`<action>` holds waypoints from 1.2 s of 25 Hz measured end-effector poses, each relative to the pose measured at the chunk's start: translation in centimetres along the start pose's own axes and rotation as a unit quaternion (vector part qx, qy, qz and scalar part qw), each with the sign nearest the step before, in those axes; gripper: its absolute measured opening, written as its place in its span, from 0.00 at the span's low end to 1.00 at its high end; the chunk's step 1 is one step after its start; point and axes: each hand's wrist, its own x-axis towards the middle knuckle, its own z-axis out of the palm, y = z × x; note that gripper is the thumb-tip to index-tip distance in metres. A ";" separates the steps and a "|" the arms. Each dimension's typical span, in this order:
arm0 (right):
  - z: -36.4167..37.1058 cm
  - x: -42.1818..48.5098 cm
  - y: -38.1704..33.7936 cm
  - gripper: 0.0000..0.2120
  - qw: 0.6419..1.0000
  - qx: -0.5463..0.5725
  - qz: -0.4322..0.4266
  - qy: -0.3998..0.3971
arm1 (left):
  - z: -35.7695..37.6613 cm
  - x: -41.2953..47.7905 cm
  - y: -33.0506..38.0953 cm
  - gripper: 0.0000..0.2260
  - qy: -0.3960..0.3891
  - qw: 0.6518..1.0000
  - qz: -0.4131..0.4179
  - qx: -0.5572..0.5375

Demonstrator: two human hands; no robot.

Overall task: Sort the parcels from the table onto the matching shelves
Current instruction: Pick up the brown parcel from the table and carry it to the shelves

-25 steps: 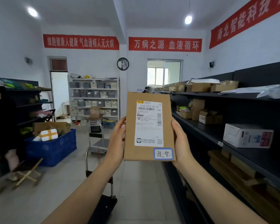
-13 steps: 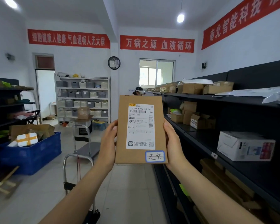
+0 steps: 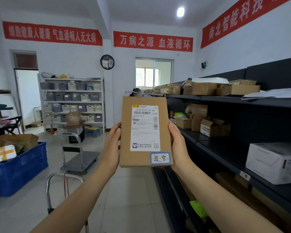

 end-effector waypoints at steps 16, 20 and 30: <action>-7.2 20.1 6.3 0.17 1.000 0.016 0.012 -0.019 | 5.5 17.8 -13.0 0.22 0.005 1.000 -0.001 -0.012; -8.5 24.4 7.9 0.19 0.999 0.016 0.020 -0.030 | 6.3 21.2 -15.6 0.23 0.003 1.000 0.008 0.001; -5.7 32.2 14.3 0.18 0.998 0.028 0.035 -0.041 | 1.9 28.8 -19.7 0.26 0.013 0.999 0.020 0.033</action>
